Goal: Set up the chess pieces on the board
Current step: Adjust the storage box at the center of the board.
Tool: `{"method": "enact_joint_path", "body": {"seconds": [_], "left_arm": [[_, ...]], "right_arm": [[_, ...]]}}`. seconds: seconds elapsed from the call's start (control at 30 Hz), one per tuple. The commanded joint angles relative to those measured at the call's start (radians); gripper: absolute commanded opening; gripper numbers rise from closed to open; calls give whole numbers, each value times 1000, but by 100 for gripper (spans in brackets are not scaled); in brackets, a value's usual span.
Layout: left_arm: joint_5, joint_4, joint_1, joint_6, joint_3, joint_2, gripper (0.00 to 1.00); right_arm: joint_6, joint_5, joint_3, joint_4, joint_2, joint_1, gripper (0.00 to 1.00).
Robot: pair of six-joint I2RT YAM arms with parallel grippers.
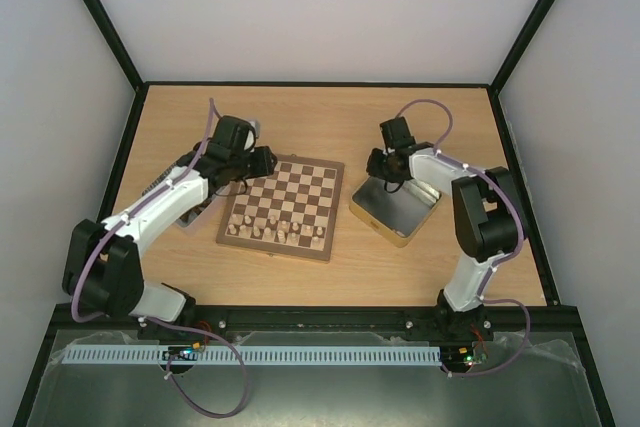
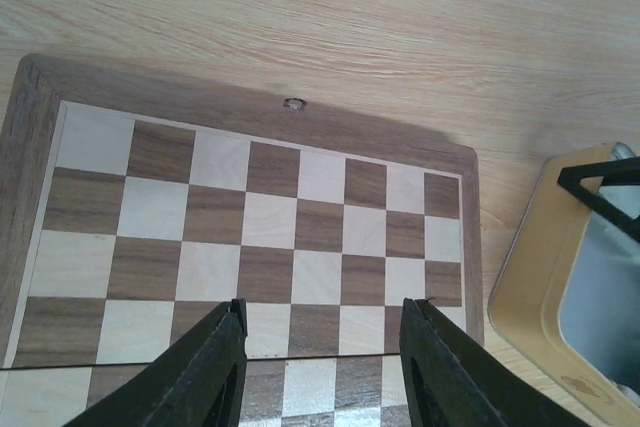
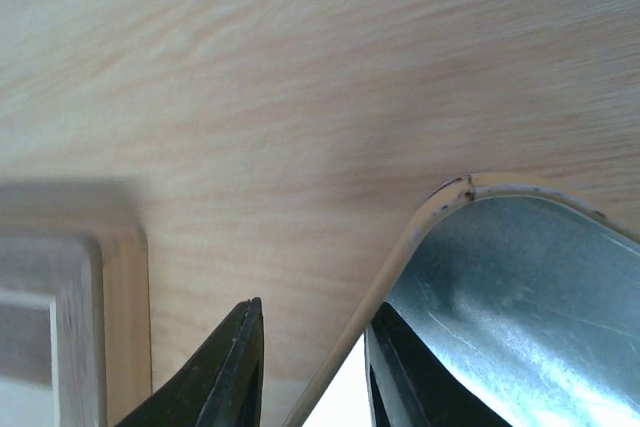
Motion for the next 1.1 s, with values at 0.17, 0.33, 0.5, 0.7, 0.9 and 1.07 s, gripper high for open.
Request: {"method": "enact_joint_path", "body": {"seconds": [0.17,0.33,0.5,0.7,0.9,1.07], "left_arm": [[24,19,6,1,-91,-145,45],[24,18,6,0,-136,-206,45],[25,16,6,0,-158,-247,46],[23,9,6,-2,-176,-280,46],[9,4,6,-8,-182,-305,46],[3,-3,6,-4,-178,-308,47]], "right_arm": [[-208,29,-57,-252,-62,145,26],[-245,38,-94,-296,-131,197,25],[-240,20,-133,-297,-194,227,22],[-145,131,-132,-264,-261,230,41],[136,333,-176,-147,-363,222,61],[347,346,-261,-18,-411,125,66]]}}
